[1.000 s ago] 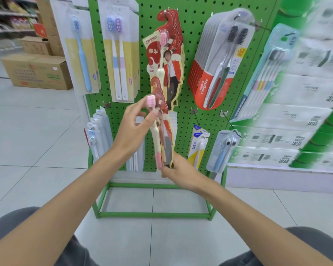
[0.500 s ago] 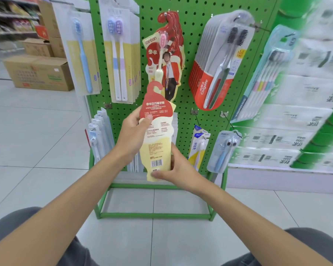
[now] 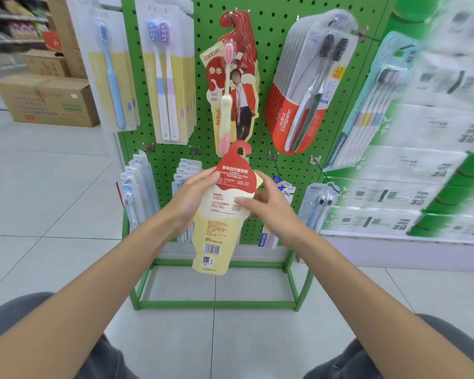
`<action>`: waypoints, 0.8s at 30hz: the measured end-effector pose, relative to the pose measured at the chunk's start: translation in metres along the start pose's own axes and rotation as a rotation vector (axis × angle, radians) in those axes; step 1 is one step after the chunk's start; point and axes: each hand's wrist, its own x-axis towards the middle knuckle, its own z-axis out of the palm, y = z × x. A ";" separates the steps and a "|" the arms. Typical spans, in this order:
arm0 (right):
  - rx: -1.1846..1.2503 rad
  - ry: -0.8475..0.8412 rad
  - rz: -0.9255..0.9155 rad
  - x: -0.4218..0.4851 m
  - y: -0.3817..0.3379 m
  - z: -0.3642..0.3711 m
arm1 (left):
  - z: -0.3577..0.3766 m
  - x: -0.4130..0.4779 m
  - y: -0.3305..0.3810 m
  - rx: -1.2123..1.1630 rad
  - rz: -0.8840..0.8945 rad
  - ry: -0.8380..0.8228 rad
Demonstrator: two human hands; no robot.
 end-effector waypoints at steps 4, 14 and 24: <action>0.018 0.112 -0.014 0.003 -0.013 -0.014 | 0.002 -0.002 -0.002 -0.026 -0.023 -0.035; -0.163 0.289 -0.133 -0.001 -0.018 0.001 | 0.006 -0.003 -0.004 -0.060 -0.025 -0.126; 0.106 0.142 0.066 0.000 -0.025 0.000 | 0.015 -0.007 -0.008 0.134 0.030 -0.183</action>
